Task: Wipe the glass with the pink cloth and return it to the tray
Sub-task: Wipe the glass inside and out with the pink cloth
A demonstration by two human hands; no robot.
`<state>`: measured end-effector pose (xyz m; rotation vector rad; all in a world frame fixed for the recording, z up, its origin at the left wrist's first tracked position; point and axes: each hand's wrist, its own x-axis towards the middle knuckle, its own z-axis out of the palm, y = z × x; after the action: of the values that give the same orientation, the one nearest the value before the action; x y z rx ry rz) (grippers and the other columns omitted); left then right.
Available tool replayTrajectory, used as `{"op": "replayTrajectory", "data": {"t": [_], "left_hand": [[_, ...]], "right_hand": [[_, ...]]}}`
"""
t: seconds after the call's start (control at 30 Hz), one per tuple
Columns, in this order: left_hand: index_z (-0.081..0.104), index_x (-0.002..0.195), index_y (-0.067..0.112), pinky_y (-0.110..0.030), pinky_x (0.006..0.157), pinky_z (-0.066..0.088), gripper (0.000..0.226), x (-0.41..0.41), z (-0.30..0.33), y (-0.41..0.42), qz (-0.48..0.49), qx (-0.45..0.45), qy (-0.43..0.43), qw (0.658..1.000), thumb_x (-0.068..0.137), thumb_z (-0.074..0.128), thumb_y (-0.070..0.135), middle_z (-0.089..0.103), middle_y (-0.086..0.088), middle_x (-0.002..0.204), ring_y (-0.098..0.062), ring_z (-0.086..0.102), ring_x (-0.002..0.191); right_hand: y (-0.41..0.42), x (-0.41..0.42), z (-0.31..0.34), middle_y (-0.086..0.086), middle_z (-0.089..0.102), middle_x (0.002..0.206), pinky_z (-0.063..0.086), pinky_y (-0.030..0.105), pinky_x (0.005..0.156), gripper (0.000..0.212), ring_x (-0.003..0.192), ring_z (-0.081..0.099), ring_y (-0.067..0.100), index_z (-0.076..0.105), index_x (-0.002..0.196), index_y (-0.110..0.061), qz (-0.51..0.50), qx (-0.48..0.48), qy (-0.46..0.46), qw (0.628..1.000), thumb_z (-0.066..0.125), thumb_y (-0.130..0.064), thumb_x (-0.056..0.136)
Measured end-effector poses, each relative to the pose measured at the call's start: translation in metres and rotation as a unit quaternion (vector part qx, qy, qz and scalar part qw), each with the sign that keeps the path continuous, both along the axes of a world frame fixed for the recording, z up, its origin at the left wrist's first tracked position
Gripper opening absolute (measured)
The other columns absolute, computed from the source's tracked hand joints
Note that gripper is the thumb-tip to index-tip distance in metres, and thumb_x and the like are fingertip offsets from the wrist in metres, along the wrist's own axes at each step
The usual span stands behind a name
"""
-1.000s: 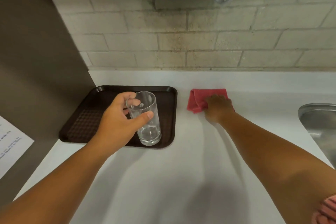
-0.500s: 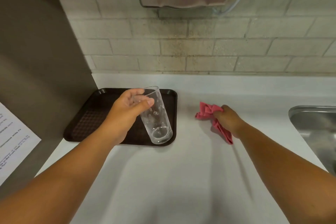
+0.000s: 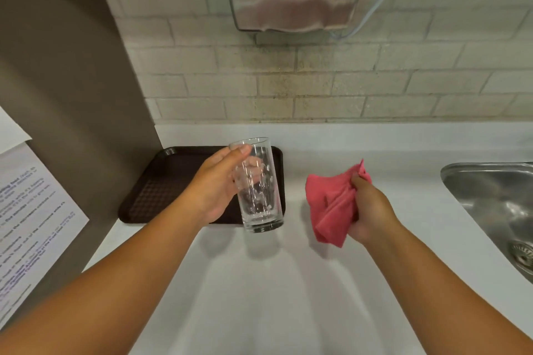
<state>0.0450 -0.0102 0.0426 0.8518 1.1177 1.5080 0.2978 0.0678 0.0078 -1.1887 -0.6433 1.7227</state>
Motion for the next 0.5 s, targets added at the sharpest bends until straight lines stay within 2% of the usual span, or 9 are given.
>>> {"op": "replayTrajectory", "data": {"t": [0.07,0.13,0.27,0.3,0.33,0.37,0.4,0.43,0.5], "left_hand": [[0.065,0.129,0.007,-0.043,0.094,0.063,0.051,-0.001,0.001,-0.004,-0.003,-0.005,-0.001,1.0,0.088,0.081,0.033,0.075,-0.01,0.099,-0.026,0.073,0.096],[0.065,0.131,0.006,-0.042,0.092,0.064,0.056,0.0,0.004,-0.005,-0.006,-0.006,-0.001,1.0,0.084,0.078,0.033,0.074,-0.011,0.102,-0.025,0.074,0.094],[0.062,0.137,-0.004,-0.036,0.081,0.065,0.064,0.003,0.01,-0.006,-0.011,-0.005,-0.005,1.0,0.087,0.079,0.033,0.074,-0.014,0.102,-0.024,0.074,0.087],[0.064,0.134,-0.005,-0.034,0.078,0.065,0.062,0.004,0.011,-0.007,-0.016,-0.003,-0.003,1.0,0.088,0.079,0.033,0.076,-0.013,0.1,-0.025,0.074,0.087],[0.068,0.128,-0.002,-0.032,0.075,0.064,0.056,0.004,0.012,-0.007,-0.023,-0.001,0.004,1.0,0.088,0.077,0.035,0.08,-0.011,0.098,-0.024,0.076,0.086],[0.073,0.119,0.003,-0.03,0.073,0.064,0.048,0.003,0.013,-0.008,-0.029,0.0,0.011,1.0,0.086,0.075,0.038,0.082,-0.009,0.095,-0.022,0.078,0.085],[0.076,0.113,0.009,-0.029,0.073,0.064,0.043,0.001,0.014,-0.01,-0.029,-0.005,0.016,0.999,0.084,0.075,0.041,0.084,-0.007,0.094,-0.02,0.08,0.084],[0.077,0.111,0.013,-0.029,0.076,0.064,0.042,0.0,0.015,-0.011,-0.025,-0.013,0.014,1.0,0.082,0.076,0.043,0.084,-0.007,0.095,-0.019,0.08,0.084],[0.076,0.119,0.009,-0.033,0.081,0.062,0.053,-0.001,0.017,-0.015,-0.018,-0.029,0.005,0.999,0.079,0.077,0.045,0.082,-0.011,0.1,-0.021,0.078,0.086]], "right_hand": [[-0.016,-0.001,0.013,0.007,0.08,0.083,0.059,0.044,0.084,0.025,0.073,0.078,0.021,0.07,0.105,-0.015,0.017,0.038,0.022,0.999,0.058,-0.037,0.105],[-0.035,-0.007,0.019,0.002,0.076,0.07,0.057,0.037,0.075,0.024,0.061,0.072,0.014,0.072,0.107,-0.016,0.029,0.154,-0.053,0.986,0.056,-0.034,0.105],[-0.083,-0.033,0.025,-0.006,0.076,0.073,0.055,0.028,0.054,0.026,0.052,0.063,0.004,0.074,0.098,-0.047,0.103,0.37,-0.162,0.909,0.056,-0.029,0.095],[-0.093,-0.038,0.021,-0.011,0.079,0.087,0.058,0.03,0.057,0.04,0.059,0.067,0.004,0.073,0.11,-0.051,0.142,0.409,-0.166,0.886,0.053,-0.02,0.093],[-0.1,-0.043,0.016,-0.017,0.077,0.113,0.062,0.034,0.069,0.058,0.08,0.075,0.007,0.067,0.128,-0.05,0.174,0.446,-0.175,0.86,0.052,-0.009,0.089],[-0.107,-0.047,0.01,-0.021,0.063,0.142,0.062,0.042,0.088,0.073,0.116,0.071,0.015,0.056,0.144,-0.047,0.198,0.485,-0.2,0.828,0.054,-0.001,0.086],[-0.111,-0.05,0.005,-0.021,0.042,0.161,0.054,0.049,0.106,0.081,0.145,0.049,0.021,0.045,0.154,-0.04,0.216,0.524,-0.238,0.789,0.059,0.002,0.086],[-0.113,-0.052,-0.002,-0.016,0.026,0.17,0.043,0.051,0.117,0.083,0.158,0.025,0.02,0.036,0.16,-0.031,0.223,0.57,-0.287,0.737,0.064,0.0,0.087],[-0.115,-0.053,-0.013,-0.004,0.012,0.175,0.026,0.049,0.126,0.079,0.162,0.003,0.022,0.026,0.162,-0.017,0.225,0.642,-0.36,0.638,0.064,-0.01,0.094]]}}
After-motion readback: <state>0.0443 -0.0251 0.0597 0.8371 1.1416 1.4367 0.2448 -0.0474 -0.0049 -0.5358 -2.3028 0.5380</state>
